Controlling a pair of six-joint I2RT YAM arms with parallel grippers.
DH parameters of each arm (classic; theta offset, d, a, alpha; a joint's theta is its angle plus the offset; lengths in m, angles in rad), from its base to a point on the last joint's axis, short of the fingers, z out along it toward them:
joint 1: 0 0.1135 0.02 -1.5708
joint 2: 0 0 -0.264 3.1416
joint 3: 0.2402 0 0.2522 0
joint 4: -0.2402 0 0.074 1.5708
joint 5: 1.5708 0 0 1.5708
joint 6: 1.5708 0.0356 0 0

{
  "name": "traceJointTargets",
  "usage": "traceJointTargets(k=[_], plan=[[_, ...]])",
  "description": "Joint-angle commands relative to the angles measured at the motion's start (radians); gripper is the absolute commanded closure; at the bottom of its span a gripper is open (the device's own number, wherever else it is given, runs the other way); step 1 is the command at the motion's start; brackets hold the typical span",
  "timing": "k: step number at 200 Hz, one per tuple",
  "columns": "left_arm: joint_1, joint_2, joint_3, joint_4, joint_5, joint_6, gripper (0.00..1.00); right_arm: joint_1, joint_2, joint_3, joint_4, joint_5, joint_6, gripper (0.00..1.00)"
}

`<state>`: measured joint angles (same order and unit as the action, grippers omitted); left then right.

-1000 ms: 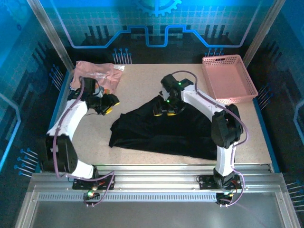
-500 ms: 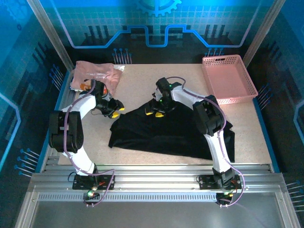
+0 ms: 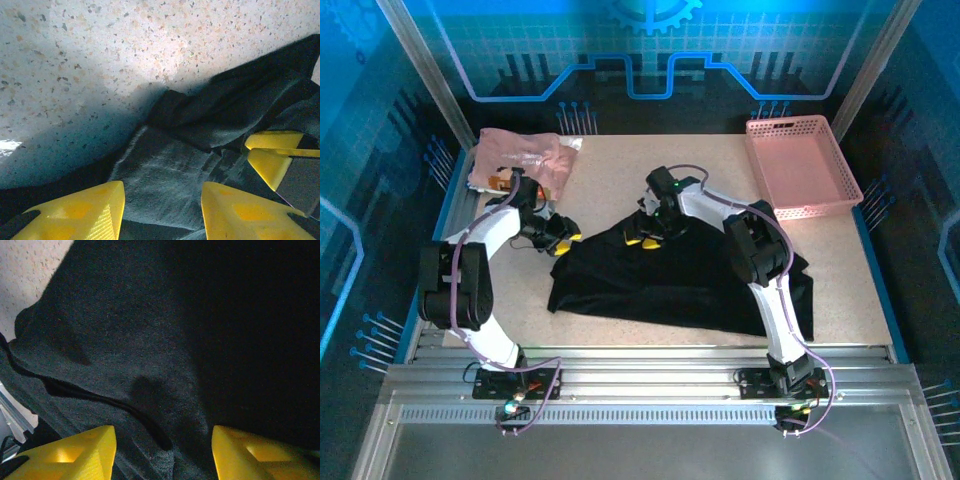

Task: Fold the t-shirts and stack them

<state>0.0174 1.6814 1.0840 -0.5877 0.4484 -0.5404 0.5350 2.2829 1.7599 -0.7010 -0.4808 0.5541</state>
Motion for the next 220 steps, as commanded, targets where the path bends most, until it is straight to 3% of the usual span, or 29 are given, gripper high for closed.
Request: traceJointTargets(k=[1, 25, 58, 138, 220], plan=[[-0.010, -0.031, -0.015, -0.027, 0.029, 0.032, 0.54, 0.022, 0.005, -0.013, 0.008, -0.034, -0.001, 0.48], [-0.011, -0.022, -0.003, -0.059, 0.024, 0.053, 0.56, 0.023, 0.009, 0.002, 0.000, -0.038, -0.006, 0.52], [-0.011, -0.030, 0.004, -0.138, -0.070, 0.091, 0.57, 0.026, 0.005, 0.004, -0.011, -0.039, -0.017, 0.54], [-0.015, 0.043, 0.041, -0.029, -0.136, 0.084, 0.57, 0.039, 0.004, 0.005, -0.007, -0.039, -0.010, 0.57], [-0.025, 0.155, 0.114, 0.022, -0.095, 0.119, 0.61, 0.045, 0.009, 0.007, -0.009, -0.028, 0.004, 0.68]])
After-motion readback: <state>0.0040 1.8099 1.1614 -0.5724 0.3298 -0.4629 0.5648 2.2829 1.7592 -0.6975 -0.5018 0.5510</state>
